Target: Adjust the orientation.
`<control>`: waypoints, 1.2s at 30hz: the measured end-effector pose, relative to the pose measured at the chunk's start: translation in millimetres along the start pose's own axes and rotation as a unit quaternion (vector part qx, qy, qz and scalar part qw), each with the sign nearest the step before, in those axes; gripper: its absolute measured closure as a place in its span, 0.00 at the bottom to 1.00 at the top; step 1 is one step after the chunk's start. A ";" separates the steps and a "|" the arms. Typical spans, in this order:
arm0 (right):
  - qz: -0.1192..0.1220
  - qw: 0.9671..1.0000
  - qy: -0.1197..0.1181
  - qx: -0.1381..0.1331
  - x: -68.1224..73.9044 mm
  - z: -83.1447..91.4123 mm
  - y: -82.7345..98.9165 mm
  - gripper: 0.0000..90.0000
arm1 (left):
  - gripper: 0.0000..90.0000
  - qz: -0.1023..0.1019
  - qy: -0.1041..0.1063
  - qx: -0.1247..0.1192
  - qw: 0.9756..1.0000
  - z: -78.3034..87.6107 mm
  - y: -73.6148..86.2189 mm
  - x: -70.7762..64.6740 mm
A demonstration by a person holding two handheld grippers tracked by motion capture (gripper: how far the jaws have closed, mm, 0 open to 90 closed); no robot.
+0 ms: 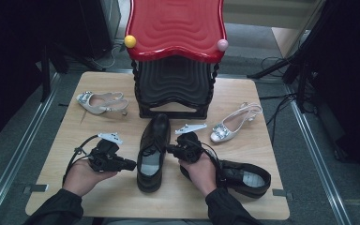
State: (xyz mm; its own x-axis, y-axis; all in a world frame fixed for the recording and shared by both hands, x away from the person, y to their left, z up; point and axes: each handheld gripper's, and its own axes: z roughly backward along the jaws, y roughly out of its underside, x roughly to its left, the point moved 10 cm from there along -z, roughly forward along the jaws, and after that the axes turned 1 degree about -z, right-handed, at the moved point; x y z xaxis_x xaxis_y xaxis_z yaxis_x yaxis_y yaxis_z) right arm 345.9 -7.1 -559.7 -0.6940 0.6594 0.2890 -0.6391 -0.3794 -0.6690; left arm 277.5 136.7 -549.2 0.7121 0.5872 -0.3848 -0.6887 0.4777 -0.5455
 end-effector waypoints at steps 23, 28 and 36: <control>0.020 0.998 -0.058 -0.032 -4.0 48.9 -9.7 0.50 | 0.44 0.021 -0.041 -0.036 0.998 13.9 -1.9 21.0; 0.036 0.997 -0.061 -0.044 -2.4 59.2 -8.8 0.51 | 0.41 0.017 -0.048 -0.037 0.998 14.4 -2.8 22.7; 0.048 0.997 -0.049 -0.027 -6.8 67.6 3.6 0.52 | 0.40 0.014 -0.050 -0.040 0.998 17.0 -7.4 26.0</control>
State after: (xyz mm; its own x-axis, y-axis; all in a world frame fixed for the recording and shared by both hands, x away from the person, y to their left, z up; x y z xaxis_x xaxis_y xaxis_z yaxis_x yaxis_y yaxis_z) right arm 325.9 -56.9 -517.8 -0.7824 0.5536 0.2854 -0.5507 -0.4008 -0.7322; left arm 298.8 159.6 -542.5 0.6725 0.6640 -0.3270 -0.6923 0.4081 -0.5951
